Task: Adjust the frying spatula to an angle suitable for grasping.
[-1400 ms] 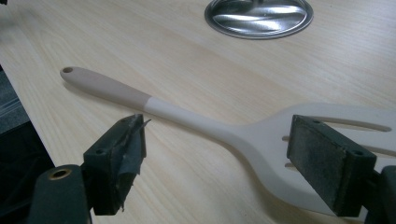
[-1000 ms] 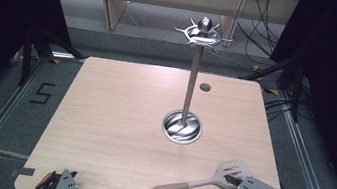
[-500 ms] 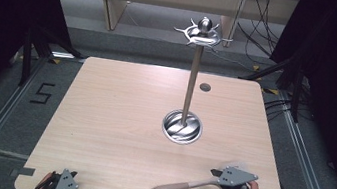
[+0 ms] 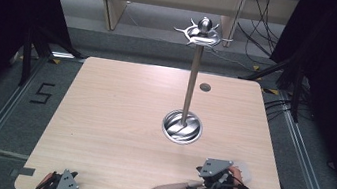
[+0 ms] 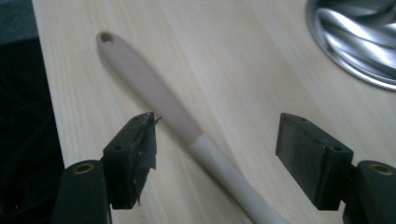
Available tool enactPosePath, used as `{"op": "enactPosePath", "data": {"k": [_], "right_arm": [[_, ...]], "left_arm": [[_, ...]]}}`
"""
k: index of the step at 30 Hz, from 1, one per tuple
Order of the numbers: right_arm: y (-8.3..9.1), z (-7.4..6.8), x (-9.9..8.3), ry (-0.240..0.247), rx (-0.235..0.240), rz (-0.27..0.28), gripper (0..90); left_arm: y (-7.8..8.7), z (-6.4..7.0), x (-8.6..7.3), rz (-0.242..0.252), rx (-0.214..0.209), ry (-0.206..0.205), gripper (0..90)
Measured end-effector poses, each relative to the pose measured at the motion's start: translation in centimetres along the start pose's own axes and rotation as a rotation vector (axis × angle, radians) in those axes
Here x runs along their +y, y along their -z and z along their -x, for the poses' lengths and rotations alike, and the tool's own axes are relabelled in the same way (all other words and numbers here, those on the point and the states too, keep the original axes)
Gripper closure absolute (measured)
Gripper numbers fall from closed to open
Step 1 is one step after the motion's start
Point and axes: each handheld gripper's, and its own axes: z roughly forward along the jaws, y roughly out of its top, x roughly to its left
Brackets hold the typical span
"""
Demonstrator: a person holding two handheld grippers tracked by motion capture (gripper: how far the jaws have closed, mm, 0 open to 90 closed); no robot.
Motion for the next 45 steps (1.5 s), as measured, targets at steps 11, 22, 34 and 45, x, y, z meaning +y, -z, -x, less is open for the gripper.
{"op": "enactPosePath", "data": {"k": [11,22,34,45], "right_arm": [[-1.8,-0.3,1.0,0.047,0.031,-0.118,41.2],[-2.6,-0.3,1.4,0.083,0.067,-0.199,51.5],[-2.9,0.0,1.5,0.093,0.089,-0.258,58.9],[-3.4,-0.3,2.6,0.14,0.095,-0.343,60.3]], "left_arm": [[0.0,0.1,0.0,0.014,-0.013,-0.01,15.0],[-0.1,0.1,0.0,0.03,-0.015,0.004,15.0],[0.1,0.0,0.1,0.002,-0.021,-0.034,15.1],[0.0,0.2,-0.1,0.006,-0.024,-0.013,15.1]]}}
